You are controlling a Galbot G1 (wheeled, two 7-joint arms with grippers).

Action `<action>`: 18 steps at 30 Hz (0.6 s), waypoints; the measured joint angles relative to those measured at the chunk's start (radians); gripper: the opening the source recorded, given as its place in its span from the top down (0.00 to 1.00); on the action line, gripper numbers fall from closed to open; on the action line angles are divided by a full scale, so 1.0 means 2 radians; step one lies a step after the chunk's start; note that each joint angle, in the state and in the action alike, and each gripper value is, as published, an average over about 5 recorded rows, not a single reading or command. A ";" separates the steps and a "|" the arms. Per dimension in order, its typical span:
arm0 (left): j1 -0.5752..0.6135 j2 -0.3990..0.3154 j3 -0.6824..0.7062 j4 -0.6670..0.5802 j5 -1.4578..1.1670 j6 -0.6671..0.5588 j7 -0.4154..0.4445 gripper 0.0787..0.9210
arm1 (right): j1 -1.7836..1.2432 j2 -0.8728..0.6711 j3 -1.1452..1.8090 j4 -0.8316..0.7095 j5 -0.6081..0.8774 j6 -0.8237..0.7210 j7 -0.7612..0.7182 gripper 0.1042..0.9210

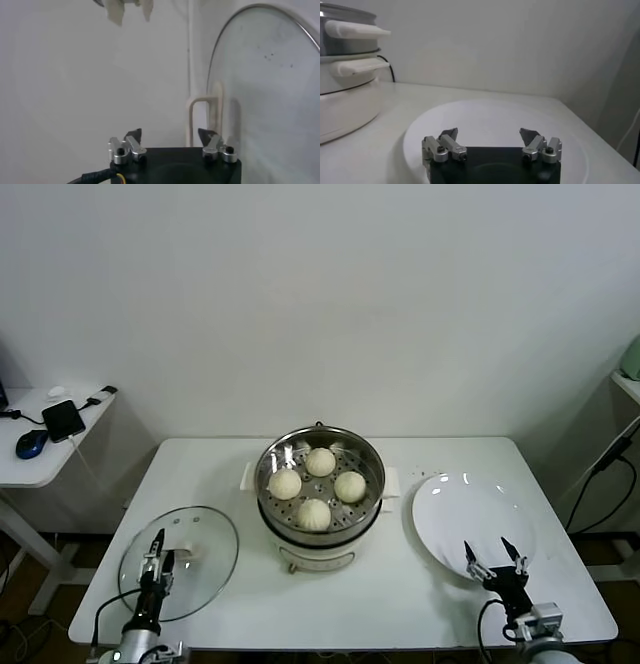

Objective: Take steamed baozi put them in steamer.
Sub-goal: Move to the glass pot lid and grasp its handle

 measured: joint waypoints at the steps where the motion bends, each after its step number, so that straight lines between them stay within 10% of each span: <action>1: -0.002 -0.001 0.000 0.002 0.001 0.002 0.001 0.29 | 0.000 0.001 0.000 0.000 -0.001 0.000 0.000 0.12; 18: -0.020 -0.018 0.000 0.029 0.008 0.026 0.002 0.87 | 0.005 0.008 -0.002 0.004 -0.009 0.000 -0.001 0.12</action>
